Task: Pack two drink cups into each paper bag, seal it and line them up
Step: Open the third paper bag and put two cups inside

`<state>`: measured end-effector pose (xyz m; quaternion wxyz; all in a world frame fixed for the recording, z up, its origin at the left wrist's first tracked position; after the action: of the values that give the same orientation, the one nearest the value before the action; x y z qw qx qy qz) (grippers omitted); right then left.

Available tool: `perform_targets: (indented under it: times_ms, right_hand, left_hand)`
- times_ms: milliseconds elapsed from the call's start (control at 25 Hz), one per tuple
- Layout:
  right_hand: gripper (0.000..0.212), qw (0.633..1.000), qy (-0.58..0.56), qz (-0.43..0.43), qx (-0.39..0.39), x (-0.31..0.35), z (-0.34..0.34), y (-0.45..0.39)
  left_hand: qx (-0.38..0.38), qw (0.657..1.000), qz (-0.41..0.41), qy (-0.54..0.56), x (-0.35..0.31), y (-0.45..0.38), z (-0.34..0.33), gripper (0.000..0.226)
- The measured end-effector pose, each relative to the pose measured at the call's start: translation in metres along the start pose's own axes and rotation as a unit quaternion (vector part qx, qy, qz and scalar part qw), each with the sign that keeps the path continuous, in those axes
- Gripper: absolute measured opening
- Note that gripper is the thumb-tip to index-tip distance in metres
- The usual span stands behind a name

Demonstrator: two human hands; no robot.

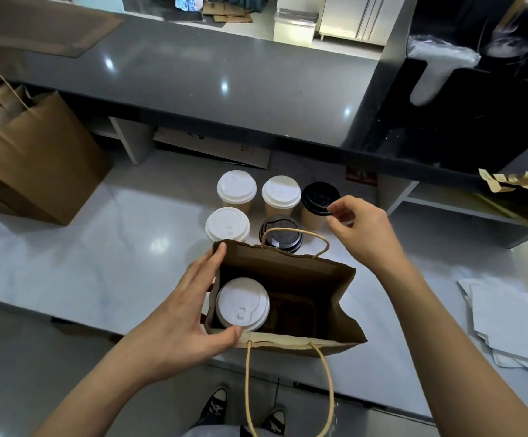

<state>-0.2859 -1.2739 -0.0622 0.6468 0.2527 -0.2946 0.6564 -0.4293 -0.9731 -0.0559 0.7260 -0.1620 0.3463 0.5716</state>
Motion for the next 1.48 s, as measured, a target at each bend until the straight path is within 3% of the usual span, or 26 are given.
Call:
perform_targets:
  times_ms: [120, 320, 440, 800, 1000, 1240, 1480]
  right_hand:
    - [0.029, 1.000, 0.012, -0.005, 0.006, -0.006, -0.011, -0.021]
    - [0.083, 0.992, 0.104, -0.047, 0.051, -0.018, -0.031, -0.054]
    - [0.100, 0.987, 0.119, -0.083, 0.074, -0.024, -0.040, -0.068]
    - [0.079, 0.985, 0.135, -0.091, 0.060, -0.032, -0.044, -0.072]
    - [0.072, 0.991, 0.077, -0.107, 0.028, -0.036, -0.032, -0.053]
    - [0.095, 0.995, -0.004, -0.092, -0.039, -0.031, -0.002, -0.016]
    - [0.084, 0.990, -0.056, -0.049, -0.123, -0.003, 0.041, 0.029]
  left_hand:
    - [-0.007, 1.000, 0.001, 0.005, -0.002, 0.000, 0.000, 0.109]
    - [-0.015, 1.000, 0.016, -0.007, -0.005, 0.004, -0.002, 0.110]
    - [-0.015, 1.000, 0.021, -0.011, -0.006, 0.005, -0.003, 0.109]
    - [-0.010, 0.999, 0.028, -0.011, -0.006, 0.005, -0.004, 0.110]
    - [-0.002, 1.000, 0.018, -0.018, -0.006, 0.004, -0.003, 0.110]
    - [-0.002, 1.000, 0.010, -0.021, -0.002, 0.002, -0.006, 0.111]
    - [0.001, 1.000, -0.001, -0.026, 0.002, -0.002, -0.007, 0.112]
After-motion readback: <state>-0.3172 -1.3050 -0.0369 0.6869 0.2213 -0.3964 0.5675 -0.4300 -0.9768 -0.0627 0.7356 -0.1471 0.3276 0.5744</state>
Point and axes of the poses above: each hand's wrist, its own y-axis away from the middle knuckle, its own z-axis out of the back of the hand, x = y × z, the point moved 2 cm from there along -y, towards the middle knuckle, and after that the axes turned 7 degrees about -y, right-handed, at the moved point
